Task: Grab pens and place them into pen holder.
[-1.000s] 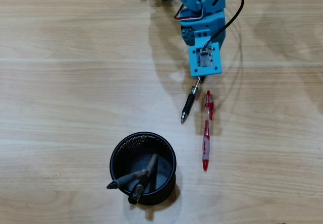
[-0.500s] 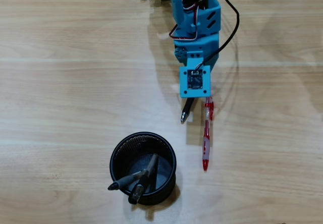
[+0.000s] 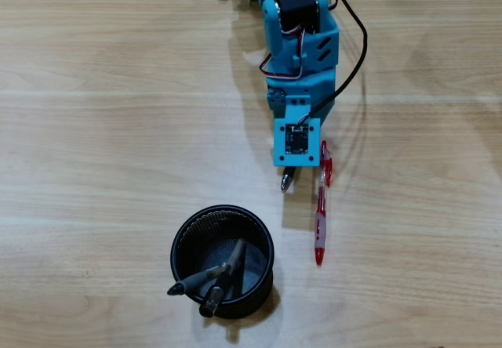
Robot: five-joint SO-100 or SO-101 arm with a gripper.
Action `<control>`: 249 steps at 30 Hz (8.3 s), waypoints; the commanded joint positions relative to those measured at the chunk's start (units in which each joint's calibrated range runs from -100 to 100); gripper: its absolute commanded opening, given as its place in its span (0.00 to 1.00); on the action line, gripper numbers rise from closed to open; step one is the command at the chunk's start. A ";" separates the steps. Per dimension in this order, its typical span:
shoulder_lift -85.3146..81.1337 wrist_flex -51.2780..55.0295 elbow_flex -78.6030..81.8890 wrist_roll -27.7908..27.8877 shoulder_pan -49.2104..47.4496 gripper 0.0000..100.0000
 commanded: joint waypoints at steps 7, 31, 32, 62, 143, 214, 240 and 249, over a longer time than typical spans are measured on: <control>2.96 0.01 -3.69 -0.01 0.51 0.13; 8.17 0.70 -2.97 -0.11 2.42 0.02; 7.83 0.70 -2.97 -0.22 2.78 0.02; -26.61 -87.55 29.02 11.27 9.04 0.02; -25.09 7.24 -6.22 18.94 -4.67 0.02; 19.26 -4.55 -32.00 9.13 -2.12 0.17; 28.33 -6.53 -31.64 9.18 -0.49 0.03; 24.63 -6.53 -33.80 9.54 1.33 0.02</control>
